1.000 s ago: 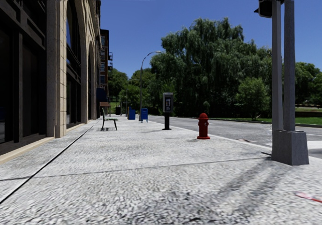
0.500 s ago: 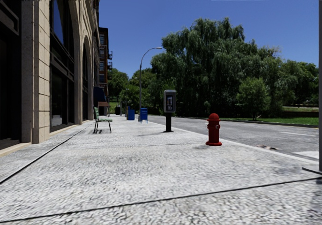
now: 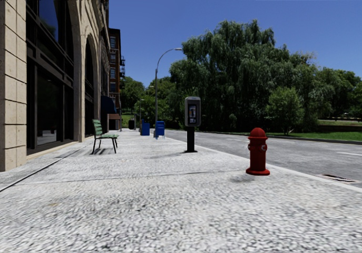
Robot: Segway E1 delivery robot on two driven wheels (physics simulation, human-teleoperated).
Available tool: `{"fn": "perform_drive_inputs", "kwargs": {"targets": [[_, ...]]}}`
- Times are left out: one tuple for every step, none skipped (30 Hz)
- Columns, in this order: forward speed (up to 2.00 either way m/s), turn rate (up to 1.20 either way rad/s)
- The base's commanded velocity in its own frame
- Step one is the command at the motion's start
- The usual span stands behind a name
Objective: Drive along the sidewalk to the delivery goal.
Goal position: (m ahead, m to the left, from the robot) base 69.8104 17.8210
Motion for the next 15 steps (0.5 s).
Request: {"fn": "perform_drive_inputs", "kwargs": {"targets": [[2.0,0.28],[2.0,0.28],[2.0,0.32],[2.0,0.33],[2.0,0.33],[2.0,0.34],[2.0,0.34],[2.0,0.34],[2.0,0.34],[2.0,0.34],[2.0,0.34],[2.0,0.34],[2.0,0.34],[2.0,0.35],[2.0,0.35]]}}
